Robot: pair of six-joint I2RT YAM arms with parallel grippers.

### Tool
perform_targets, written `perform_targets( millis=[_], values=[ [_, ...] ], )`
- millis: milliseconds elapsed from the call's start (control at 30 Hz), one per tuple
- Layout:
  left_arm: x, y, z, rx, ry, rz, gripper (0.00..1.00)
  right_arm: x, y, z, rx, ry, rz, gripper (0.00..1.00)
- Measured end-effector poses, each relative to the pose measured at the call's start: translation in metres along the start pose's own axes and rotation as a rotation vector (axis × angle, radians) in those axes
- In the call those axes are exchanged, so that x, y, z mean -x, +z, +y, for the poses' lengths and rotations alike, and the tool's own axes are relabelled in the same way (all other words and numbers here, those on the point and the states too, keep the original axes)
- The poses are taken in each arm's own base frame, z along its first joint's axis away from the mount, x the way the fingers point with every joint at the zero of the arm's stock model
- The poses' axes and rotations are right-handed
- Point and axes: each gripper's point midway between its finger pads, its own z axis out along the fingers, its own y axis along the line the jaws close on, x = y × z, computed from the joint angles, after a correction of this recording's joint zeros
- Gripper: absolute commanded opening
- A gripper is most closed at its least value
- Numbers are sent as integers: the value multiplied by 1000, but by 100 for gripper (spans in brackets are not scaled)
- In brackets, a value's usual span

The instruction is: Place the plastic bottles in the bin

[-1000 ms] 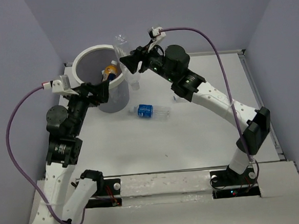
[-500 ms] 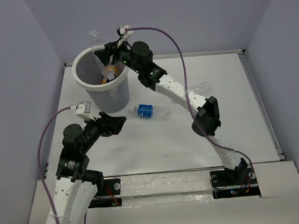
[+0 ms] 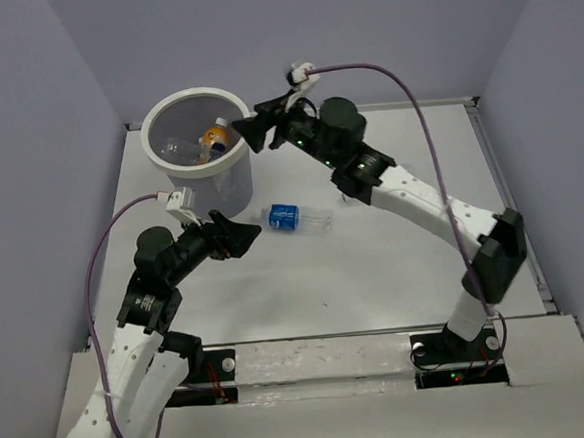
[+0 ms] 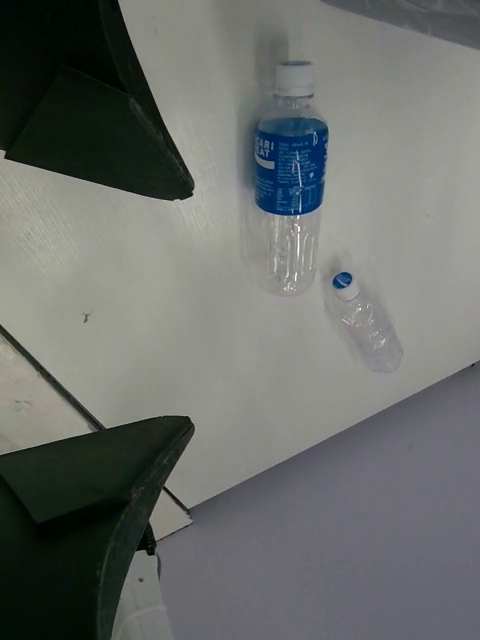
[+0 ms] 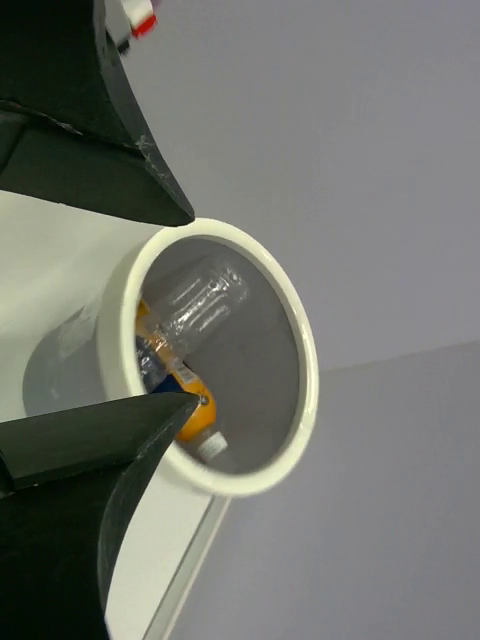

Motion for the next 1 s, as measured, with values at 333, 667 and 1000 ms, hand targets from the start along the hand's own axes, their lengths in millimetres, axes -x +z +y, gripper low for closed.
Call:
perform_targets(
  millis=[333, 667, 1000],
  values=[
    [-70, 73, -61, -42, 131, 235, 98, -11, -237, -166, -539, 186, -78, 67],
    [-83, 207, -80, 6, 554, 267, 99, -43, -352, -165, -746, 341, -132, 69],
    [-109, 348, -91, -44, 780, 305, 99, 95, -387, -103, -626, 245, -410, 70]
  ],
)
